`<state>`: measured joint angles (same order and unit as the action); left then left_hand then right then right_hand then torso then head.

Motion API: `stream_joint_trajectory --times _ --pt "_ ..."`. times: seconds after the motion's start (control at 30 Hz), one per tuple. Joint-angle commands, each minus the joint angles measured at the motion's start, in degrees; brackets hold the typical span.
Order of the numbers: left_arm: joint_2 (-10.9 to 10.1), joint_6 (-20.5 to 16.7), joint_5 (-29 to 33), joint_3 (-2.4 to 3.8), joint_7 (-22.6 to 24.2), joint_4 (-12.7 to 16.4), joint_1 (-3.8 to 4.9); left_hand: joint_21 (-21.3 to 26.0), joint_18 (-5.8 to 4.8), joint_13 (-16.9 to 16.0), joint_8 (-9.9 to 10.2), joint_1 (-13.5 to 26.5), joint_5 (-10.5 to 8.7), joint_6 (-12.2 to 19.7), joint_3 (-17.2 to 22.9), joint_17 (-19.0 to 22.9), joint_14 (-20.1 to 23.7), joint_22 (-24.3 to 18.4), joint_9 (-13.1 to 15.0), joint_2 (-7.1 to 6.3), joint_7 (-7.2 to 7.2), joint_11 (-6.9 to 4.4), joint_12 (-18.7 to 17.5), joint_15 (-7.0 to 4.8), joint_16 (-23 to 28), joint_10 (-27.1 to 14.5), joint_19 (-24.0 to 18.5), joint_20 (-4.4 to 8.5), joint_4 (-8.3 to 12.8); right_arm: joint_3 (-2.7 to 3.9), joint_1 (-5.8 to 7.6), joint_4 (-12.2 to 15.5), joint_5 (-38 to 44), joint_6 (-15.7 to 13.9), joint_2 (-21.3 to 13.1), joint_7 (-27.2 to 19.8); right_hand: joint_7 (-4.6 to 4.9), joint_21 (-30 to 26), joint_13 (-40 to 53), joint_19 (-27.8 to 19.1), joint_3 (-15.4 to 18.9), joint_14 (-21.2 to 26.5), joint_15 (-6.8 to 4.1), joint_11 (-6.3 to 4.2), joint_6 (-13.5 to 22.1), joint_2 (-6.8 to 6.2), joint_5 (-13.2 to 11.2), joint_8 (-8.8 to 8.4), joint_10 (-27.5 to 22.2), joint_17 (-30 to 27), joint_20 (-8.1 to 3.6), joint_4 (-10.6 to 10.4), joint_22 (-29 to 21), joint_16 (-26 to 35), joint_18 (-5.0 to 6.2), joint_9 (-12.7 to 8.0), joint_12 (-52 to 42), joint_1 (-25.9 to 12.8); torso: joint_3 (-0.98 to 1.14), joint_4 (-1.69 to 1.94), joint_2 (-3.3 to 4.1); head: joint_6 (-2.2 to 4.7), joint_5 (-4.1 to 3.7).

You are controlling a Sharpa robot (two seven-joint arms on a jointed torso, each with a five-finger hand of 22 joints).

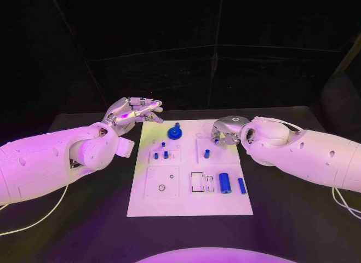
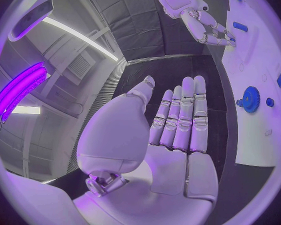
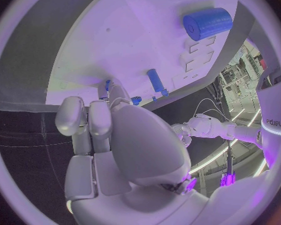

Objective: Assemble the parts on the task board

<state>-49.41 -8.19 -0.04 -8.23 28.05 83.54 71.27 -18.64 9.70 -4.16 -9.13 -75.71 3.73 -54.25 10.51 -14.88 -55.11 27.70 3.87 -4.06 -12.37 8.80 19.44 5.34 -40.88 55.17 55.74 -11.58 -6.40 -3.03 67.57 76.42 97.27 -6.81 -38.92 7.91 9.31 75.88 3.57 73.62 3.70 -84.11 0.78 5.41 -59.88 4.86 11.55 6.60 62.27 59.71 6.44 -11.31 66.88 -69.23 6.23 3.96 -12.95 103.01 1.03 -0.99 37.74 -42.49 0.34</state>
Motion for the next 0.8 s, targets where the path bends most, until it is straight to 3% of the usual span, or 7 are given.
stream_joint_trajectory --times 0.03,0.23,0.43,0.53,0.57,0.6,0.8 --pt "0.0 0.7 0.4 0.03 0.8 0.1 0.07 0.1 0.83 0.0 -0.2 -0.1 0.04 0.3 -0.4 0.0 -0.2 0.0 0.0 0.72 0.08 0.02 0.2 -0.02 0.2 -0.5 0.4 0.11 0.1 -0.15 -0.21 0.2 0.9 -0.7 0.0 0.1 -0.14 0.7 0.2 0.9 -1.5 -0.8 -0.58 -0.29 -1.0 -0.07 -0.6 0.13 1.3 -0.4 -0.05 0.5 1.0 0.0 -1.10 0.1 0.0 0.6 0.03 -0.03 0.03 -0.07 0.03" --pt "0.0 0.8 0.4 0.03 0.8 0.0 0.07 0.6 0.81 0.1 -0.4 -0.1 0.05 0.4 -0.9 0.5 -0.6 -0.9 0.0 1.02 0.01 0.05 0.6 0.00 0.9 -0.6 0.8 0.11 -0.2 -0.14 -0.25 1.5 1.2 -4.3 -0.9 -0.1 -0.07 1.8 0.1 1.3 -6.8 -0.7 -0.64 -0.19 -1.6 -1.22 -2.7 -0.46 2.3 -1.2 -0.26 1.9 2.4 0.0 -1.36 -0.1 0.9 0.3 0.04 -0.01 -0.01 -0.21 0.14" --pt "0.0 0.8 0.6 0.02 0.7 -0.1 0.06 0.9 0.80 0.1 -0.5 0.1 0.05 0.5 -1.2 0.8 -0.8 -1.3 0.0 1.20 -0.04 0.09 0.8 0.03 1.2 -0.8 1.0 0.09 -0.5 -0.11 -0.25 3.6 1.3 -6.7 -2.4 -0.1 -0.01 2.4 0.2 1.3 -14.5 -0.7 -0.55 -0.17 -2.1 -4.40 -3.0 -1.24 2.9 -1.6 -0.12 3.4 3.2 -0.4 -1.40 -0.1 1.8 -3.0 -0.01 -0.06 -0.06 -0.18 0.14" --pt "-0.1 0.8 0.9 0.01 0.6 -0.2 0.06 1.3 0.78 0.2 -0.6 0.6 0.06 0.7 -1.8 1.1 -1.0 -2.0 0.0 1.50 -0.17 0.20 1.0 0.12 1.7 -1.1 1.3 0.02 -1.2 -0.10 -0.24 4.8 1.3 -7.3 -3.1 0.2 -0.01 2.4 0.2 1.3 -14.5 -0.7 -0.55 -0.17 -2.1 -4.40 -3.0 -1.24 2.9 -1.6 -0.12 3.4 3.2 -0.4 -1.40 -0.1 1.8 -3.0 0.00 -0.01 -0.01 -0.13 -0.11" --pt "-0.1 0.8 1.0 0.01 0.6 -0.2 0.06 1.4 0.78 0.2 -0.7 0.7 0.05 0.8 -1.9 1.1 -1.0 -2.1 0.0 1.55 -0.19 0.22 1.1 0.13 1.8 -1.1 1.4 0.01 -1.3 -0.09 -0.23 5.2 1.3 -7.5 -3.4 0.3 -0.15 2.7 0.3 1.4 -18.7 -0.6 -0.47 -0.17 -2.4 -6.10 -3.1 -1.49 3.2 -1.7 -0.12 4.5 3.6 -0.7 -1.44 0.0 2.0 -5.2 0.00 0.00 -0.02 -0.10 -0.10" --pt "-0.1 0.8 1.0 0.01 0.6 -0.2 0.06 1.5 0.78 0.2 -0.7 0.8 0.04 0.9 -2.1 1.2 -1.1 -2.3 0.0 1.60 -0.22 0.25 1.1 0.16 1.9 -1.2 1.4 -0.01 -1.5 -0.09 -0.23 5.7 1.3 -7.6 -3.7 0.4 -0.18 2.9 0.3 1.6 -21.1 -0.6 -0.53 -0.24 -2.6 -6.64 -3.2 -1.56 3.4 -1.8 -0.03 5.2 3.9 -0.9 -1.53 0.0 2.0 -6.4 0.00 0.00 0.00 -0.09 -0.07" --pt "-0.1 0.8 1.2 0.00 0.5 -0.3 0.06 1.7 0.77 0.2 -0.8 1.0 0.03 1.0 -2.4 1.3 -1.1 -2.6 0.0 1.67 -0.28 0.29 1.2 0.20 2.0 -1.4 1.5 -0.04 -1.8 -0.03 -0.19 8.6 1.3 -8.7 -5.5 0.9 0.02 3.2 0.3 1.8 -26.1 -0.6 -0.49 -0.26 -2.9 -8.45 -3.4 -1.77 3.6 -2.0 -0.02 7.2 4.4 -1.2 -1.60 0.0 2.1 -10.1 -0.04 0.01 -0.01 -0.12 -0.15"
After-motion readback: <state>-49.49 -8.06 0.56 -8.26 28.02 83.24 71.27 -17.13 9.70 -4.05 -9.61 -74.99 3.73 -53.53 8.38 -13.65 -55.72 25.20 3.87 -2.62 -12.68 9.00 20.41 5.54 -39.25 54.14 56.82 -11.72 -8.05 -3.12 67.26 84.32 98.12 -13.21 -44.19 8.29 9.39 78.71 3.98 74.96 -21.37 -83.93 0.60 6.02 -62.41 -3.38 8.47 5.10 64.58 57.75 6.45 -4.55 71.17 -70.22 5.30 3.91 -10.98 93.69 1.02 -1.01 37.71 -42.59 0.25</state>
